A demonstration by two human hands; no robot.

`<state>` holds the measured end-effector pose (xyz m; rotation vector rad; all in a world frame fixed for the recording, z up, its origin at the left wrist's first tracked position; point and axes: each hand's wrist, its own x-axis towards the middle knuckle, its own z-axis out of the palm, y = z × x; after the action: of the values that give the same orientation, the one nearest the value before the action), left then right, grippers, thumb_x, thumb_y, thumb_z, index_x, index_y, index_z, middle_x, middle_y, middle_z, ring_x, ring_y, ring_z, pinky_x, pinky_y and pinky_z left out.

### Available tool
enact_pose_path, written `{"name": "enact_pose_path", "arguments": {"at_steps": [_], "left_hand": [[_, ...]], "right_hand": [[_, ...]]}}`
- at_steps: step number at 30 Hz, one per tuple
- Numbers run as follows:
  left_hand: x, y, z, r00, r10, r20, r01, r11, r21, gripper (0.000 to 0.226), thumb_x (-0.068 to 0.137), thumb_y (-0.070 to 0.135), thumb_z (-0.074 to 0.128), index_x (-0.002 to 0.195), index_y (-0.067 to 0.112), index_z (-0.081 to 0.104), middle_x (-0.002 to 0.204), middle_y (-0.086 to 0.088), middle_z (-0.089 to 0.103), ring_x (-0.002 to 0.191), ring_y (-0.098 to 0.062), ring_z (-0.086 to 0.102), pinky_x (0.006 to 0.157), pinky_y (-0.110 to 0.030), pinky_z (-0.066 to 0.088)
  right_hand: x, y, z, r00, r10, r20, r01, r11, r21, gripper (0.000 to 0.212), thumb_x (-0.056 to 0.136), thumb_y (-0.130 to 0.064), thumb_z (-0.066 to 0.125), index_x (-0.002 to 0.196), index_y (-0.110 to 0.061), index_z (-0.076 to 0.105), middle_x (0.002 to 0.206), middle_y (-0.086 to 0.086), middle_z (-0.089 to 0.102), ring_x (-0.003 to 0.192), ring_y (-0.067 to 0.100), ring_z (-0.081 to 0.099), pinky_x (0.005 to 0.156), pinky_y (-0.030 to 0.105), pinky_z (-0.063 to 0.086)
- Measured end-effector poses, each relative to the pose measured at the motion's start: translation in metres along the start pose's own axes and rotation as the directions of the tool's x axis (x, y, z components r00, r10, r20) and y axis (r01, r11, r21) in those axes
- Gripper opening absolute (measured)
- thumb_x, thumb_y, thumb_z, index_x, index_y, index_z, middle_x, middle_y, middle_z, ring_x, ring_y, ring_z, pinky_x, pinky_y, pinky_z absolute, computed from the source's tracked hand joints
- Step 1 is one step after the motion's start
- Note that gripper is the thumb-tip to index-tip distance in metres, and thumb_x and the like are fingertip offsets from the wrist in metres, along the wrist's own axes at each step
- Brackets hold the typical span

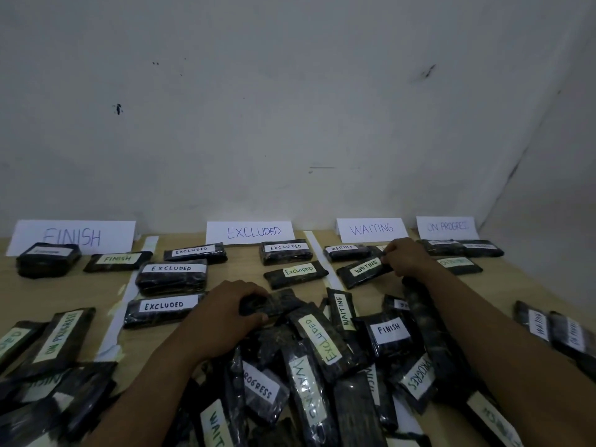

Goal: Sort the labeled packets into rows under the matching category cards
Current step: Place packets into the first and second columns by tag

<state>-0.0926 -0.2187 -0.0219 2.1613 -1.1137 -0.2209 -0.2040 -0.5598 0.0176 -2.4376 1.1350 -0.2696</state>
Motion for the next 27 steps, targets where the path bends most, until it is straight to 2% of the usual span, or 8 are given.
{"name": "enact_pose_path", "arguments": {"at_steps": [4,9,14,16,18,21,24,27], "left_hand": [[0.000,0.000,0.000,1.000,-0.020,-0.012,0.020,1.000,-0.023,0.034,0.082,0.029,0.073,0.113,0.038,0.061,0.110,0.018,0.059,0.102,-0.003,0.054,0.091,-0.025,0.045],[0.001,0.003,-0.001,0.997,-0.023,-0.069,0.016,0.996,-0.090,0.038,0.078,0.020,0.077,0.110,0.036,0.064,0.108,0.020,0.062,0.097,0.009,0.055,0.077,0.001,0.035],[0.000,0.010,-0.005,0.988,-0.070,-0.135,0.028,0.957,-0.288,0.020,0.084,0.024,0.072,0.101,0.034,0.069,0.097,0.020,0.068,0.087,0.010,0.061,0.077,-0.009,0.044],[-0.002,0.015,-0.009,0.984,-0.110,-0.137,0.042,0.902,-0.429,0.011,0.090,0.026,0.064,0.097,0.031,0.071,0.087,0.009,0.072,0.078,0.001,0.065,0.071,-0.017,0.048],[-0.005,0.019,-0.010,0.977,-0.154,-0.148,0.056,0.852,-0.521,0.019,0.095,0.030,0.055,0.092,0.024,0.073,0.080,-0.003,0.072,0.072,-0.014,0.067,0.067,-0.022,0.050],[-0.010,0.026,-0.013,0.960,-0.234,-0.151,0.087,0.766,-0.637,0.037,0.098,0.034,0.046,0.085,0.013,0.073,0.069,-0.008,0.069,0.057,-0.017,0.063,0.052,-0.023,0.049],[-0.012,0.031,-0.015,0.949,-0.262,-0.175,0.065,0.706,-0.705,0.040,0.100,0.032,0.043,0.081,0.012,0.073,0.060,-0.004,0.067,0.048,-0.014,0.059,0.046,-0.019,0.043],[-0.011,0.032,-0.018,0.941,-0.280,-0.189,0.023,0.612,-0.791,0.037,0.099,0.027,0.046,0.084,0.006,0.073,0.063,0.000,0.068,0.054,-0.010,0.062,0.049,-0.015,0.044]], "right_hand": [[0.000,0.008,-0.003,1.000,-0.026,-0.009,0.025,0.995,-0.100,0.023,0.082,-0.022,0.069,0.086,0.001,0.072,0.090,0.017,0.071,0.078,0.028,0.065,0.071,0.037,0.054],[-0.021,-0.009,-0.004,0.985,-0.156,-0.078,0.134,0.963,-0.235,0.026,0.085,-0.033,0.064,0.105,-0.016,0.063,0.106,0.004,0.065,0.096,0.022,0.058,0.080,0.033,0.047],[-0.079,-0.051,0.017,0.869,-0.480,0.117,0.448,0.866,0.223,0.047,0.077,-0.023,0.077,0.119,-0.033,0.059,0.115,-0.009,0.063,0.095,0.012,0.061,0.075,0.024,0.051],[-0.102,-0.067,0.026,0.787,-0.588,0.189,0.484,0.778,0.401,0.062,0.076,-0.016,0.078,0.127,-0.041,0.054,0.125,-0.017,0.056,0.101,0.008,0.059,0.073,0.023,0.053],[-0.114,-0.080,0.035,0.725,-0.662,0.192,0.497,0.695,0.520,0.058,0.079,-0.012,0.076,0.126,-0.038,0.057,0.126,-0.018,0.057,0.103,0.002,0.059,0.076,0.023,0.054],[-0.123,-0.095,0.042,0.750,-0.644,0.151,0.396,0.620,0.677,0.032,0.085,-0.006,0.068,0.113,-0.021,0.066,0.109,-0.001,0.068,0.082,0.004,0.065,0.071,0.021,0.050],[-0.128,-0.099,0.044,0.785,-0.601,0.150,0.247,0.526,0.814,0.024,0.086,-0.003,0.064,0.109,-0.011,0.066,0.095,0.017,0.068,0.072,0.021,0.061,0.064,0.030,0.051],[-0.131,-0.097,0.044,0.799,-0.579,0.160,0.137,0.435,0.890,0.022,0.086,-0.003,0.063,0.106,-0.010,0.067,0.084,0.011,0.067,0.059,0.021,0.058,0.054,0.026,0.051]]}}
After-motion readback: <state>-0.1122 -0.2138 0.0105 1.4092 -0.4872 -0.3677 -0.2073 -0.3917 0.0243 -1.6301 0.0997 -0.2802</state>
